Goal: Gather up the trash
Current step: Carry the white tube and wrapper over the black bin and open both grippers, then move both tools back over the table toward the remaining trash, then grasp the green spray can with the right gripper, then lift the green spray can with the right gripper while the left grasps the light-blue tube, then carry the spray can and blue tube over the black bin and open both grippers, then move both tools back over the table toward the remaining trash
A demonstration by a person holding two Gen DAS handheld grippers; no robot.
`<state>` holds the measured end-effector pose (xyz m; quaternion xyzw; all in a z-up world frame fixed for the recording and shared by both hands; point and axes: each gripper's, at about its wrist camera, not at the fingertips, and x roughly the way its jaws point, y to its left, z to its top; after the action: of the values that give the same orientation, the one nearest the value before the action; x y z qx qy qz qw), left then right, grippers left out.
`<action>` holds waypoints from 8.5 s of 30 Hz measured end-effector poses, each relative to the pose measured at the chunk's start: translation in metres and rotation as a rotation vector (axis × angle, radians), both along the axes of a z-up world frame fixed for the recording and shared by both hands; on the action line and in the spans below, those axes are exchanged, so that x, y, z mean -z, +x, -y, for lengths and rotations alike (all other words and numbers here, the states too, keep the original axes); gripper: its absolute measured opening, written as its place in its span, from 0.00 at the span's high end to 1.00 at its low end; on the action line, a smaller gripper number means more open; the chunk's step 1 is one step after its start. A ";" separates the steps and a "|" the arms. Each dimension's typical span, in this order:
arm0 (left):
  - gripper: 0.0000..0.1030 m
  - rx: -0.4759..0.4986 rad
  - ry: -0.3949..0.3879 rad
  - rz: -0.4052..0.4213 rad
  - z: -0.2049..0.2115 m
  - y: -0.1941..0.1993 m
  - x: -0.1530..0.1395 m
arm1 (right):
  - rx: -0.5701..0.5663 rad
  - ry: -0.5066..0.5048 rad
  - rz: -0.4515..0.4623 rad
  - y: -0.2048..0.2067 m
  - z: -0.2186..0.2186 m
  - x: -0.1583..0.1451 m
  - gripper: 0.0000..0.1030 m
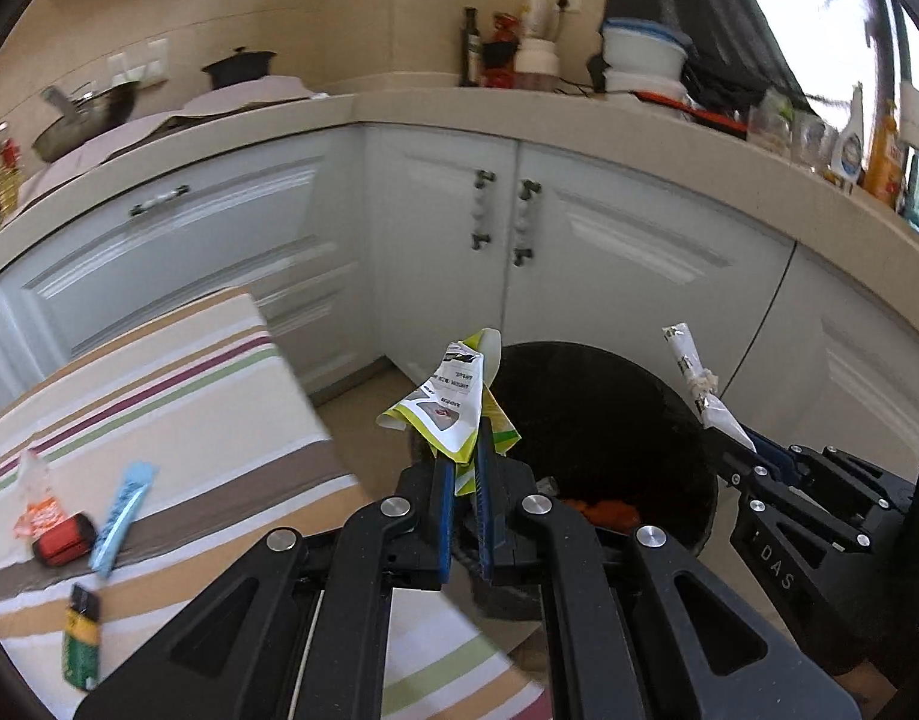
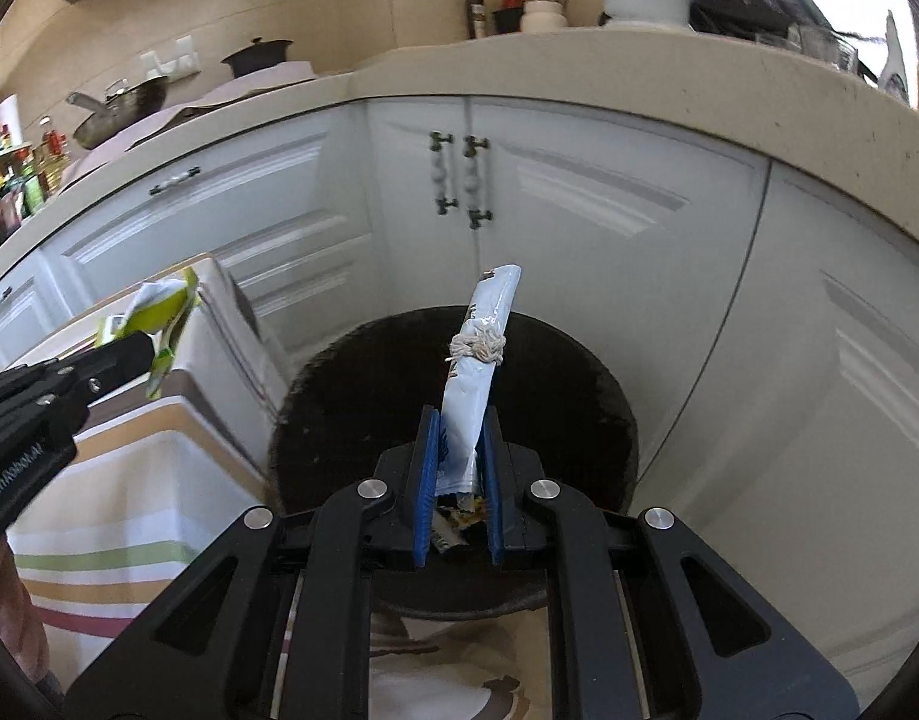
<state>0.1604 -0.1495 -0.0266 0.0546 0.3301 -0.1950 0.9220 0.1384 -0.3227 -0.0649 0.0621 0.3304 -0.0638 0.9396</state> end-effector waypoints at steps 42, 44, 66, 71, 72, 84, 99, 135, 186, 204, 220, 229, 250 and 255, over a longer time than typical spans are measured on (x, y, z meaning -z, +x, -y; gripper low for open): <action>0.63 -0.446 0.012 -0.016 -0.204 -0.057 0.000 | -0.272 0.060 0.023 -0.006 -0.153 -0.020 0.55; 0.61 -0.489 0.011 -0.014 -0.224 -0.066 0.000 | -0.308 0.057 0.024 -0.009 -0.173 -0.022 0.54; 0.59 -0.699 -0.022 -0.046 -0.348 -0.100 0.022 | -0.504 0.037 -0.097 -0.008 -0.319 0.000 0.53; 0.59 -0.718 -0.031 -0.061 -0.362 -0.100 0.026 | -0.497 0.030 -0.139 0.000 -0.330 0.006 0.53; 0.59 -0.719 -0.034 -0.064 -0.364 -0.099 0.027 | -0.498 0.025 -0.156 0.002 -0.333 0.009 0.53; 0.58 -0.684 -0.058 -0.071 -0.360 -0.096 0.029 | -0.530 -0.017 -0.215 -0.001 -0.334 0.017 0.77; 0.58 -0.535 -0.061 -0.083 -0.293 -0.076 0.024 | -0.484 -0.040 -0.117 -0.019 -0.282 -0.004 0.77; 0.68 -0.333 0.046 -0.207 -0.171 0.024 0.046 | -0.192 0.074 -0.088 0.014 -0.097 0.010 0.78; 0.97 -0.053 -0.015 -0.036 -0.048 -0.015 -0.006 | -0.008 -0.044 0.041 -0.001 -0.030 -0.024 0.78; 0.97 0.047 0.062 -0.053 0.030 0.016 0.024 | 0.071 -0.033 0.017 0.024 0.017 0.001 0.77; 0.76 0.023 0.075 -0.042 0.042 0.027 0.028 | 0.130 0.007 0.012 0.036 0.034 0.015 0.67; 0.64 -0.021 0.062 -0.033 0.027 0.023 0.019 | 0.124 -0.001 0.016 0.028 0.026 0.006 0.60; 0.38 -0.286 0.020 -0.008 -0.118 -0.014 -0.005 | -0.118 -0.007 0.057 0.021 -0.088 -0.032 0.43; 0.34 -0.396 0.028 0.002 -0.170 -0.029 -0.009 | -0.241 -0.002 0.052 0.025 -0.141 -0.035 0.42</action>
<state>0.1310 0.0206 -0.0174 0.0016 0.3363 -0.0052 0.9417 0.1629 -0.1821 -0.0302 0.0224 0.3108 0.0510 0.9488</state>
